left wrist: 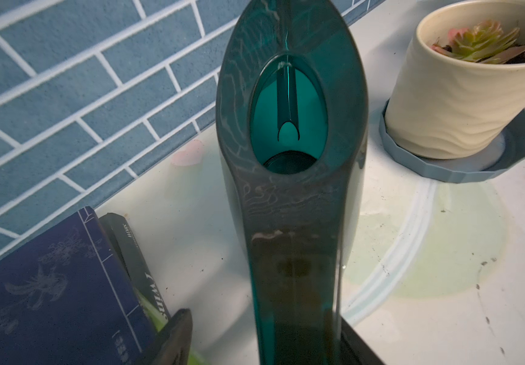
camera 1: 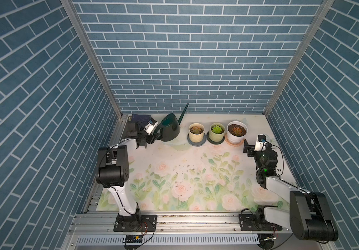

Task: Water the succulent around the soil edge
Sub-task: Pick up the watering can from the center of the board.

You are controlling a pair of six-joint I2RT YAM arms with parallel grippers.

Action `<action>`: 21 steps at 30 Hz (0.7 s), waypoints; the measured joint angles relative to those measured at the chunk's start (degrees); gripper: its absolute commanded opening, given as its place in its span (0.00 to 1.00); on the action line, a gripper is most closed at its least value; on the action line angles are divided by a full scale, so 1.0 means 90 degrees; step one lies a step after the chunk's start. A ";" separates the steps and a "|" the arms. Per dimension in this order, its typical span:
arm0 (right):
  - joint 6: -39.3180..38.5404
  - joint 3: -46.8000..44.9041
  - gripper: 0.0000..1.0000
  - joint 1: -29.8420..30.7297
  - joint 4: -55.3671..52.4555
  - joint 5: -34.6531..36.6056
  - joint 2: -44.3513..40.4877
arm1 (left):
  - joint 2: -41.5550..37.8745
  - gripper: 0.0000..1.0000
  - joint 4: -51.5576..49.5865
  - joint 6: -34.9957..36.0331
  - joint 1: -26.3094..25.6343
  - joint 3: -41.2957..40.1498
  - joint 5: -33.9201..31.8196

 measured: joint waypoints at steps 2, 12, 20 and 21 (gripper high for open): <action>0.0000 0.0000 0.99 0.0000 -0.0010 -0.0007 0.0000 | 0.0000 0.63 0.0034 0.0017 -0.0036 0.0000 -0.0002; 0.0000 0.0000 0.99 0.0000 -0.0049 -0.0034 -0.0015 | 0.0002 0.44 0.0204 0.0046 -0.0170 0.0000 -0.0005; 0.0000 0.0000 0.99 0.0000 -0.0061 -0.0056 -0.0182 | -0.0041 0.27 0.0469 0.0044 -0.0308 -0.0175 -0.0136; 0.0000 0.0000 0.99 0.0000 -0.0061 -0.0056 -0.0209 | -0.0080 0.25 0.0525 0.0036 -0.0335 -0.0255 -0.0151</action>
